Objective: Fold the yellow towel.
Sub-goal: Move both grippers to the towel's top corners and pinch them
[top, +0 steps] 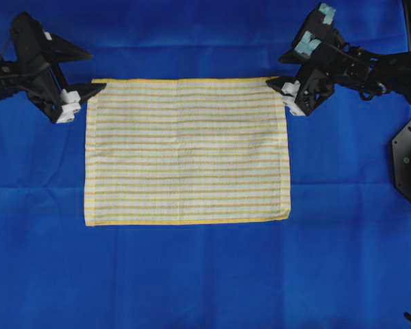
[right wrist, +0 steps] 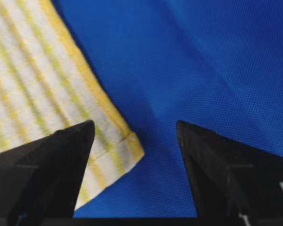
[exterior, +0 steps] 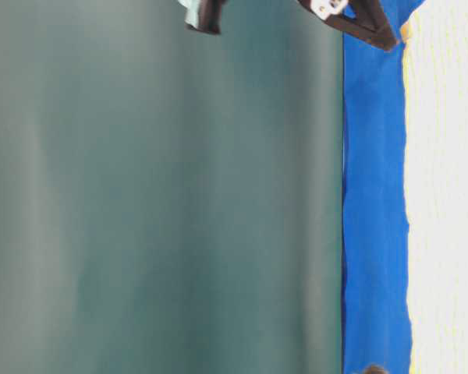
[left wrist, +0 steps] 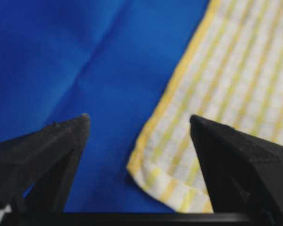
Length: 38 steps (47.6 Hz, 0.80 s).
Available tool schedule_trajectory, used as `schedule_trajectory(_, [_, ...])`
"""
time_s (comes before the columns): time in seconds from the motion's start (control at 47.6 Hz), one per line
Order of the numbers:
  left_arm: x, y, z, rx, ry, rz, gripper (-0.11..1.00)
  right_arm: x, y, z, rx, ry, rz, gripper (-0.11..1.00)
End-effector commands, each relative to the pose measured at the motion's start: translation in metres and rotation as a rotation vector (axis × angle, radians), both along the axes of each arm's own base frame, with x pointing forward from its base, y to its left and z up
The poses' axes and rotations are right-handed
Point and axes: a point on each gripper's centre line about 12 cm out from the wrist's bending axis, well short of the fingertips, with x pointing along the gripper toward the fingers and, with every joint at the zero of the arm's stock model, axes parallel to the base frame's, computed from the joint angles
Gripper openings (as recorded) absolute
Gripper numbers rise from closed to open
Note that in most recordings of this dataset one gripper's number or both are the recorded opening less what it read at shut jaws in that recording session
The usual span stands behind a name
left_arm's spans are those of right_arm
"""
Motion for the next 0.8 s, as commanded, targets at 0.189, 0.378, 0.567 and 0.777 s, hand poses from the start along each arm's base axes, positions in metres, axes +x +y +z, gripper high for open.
schedule_trajectory(0.189, [0.01,0.009,-0.023,-0.028,0.05,0.014,0.77,0.002,-0.006,-0.008,0.012,-0.001,-0.033,0.69])
schedule_trajectory(0.378, [0.01,0.015,-0.036,-0.059,0.108,0.034,0.5,-0.001,-0.005,-0.011,0.019,0.002,-0.043,0.46])
schedule_trajectory(0.567, [0.01,0.016,-0.038,-0.073,0.126,0.037,0.04,-0.001,-0.004,-0.011,0.021,0.001,-0.045,0.06])
schedule_trajectory(0.777, [0.011,0.016,-0.036,-0.07,0.117,0.037,0.02,0.0,-0.004,-0.009,0.02,-0.009,-0.047,0.06])
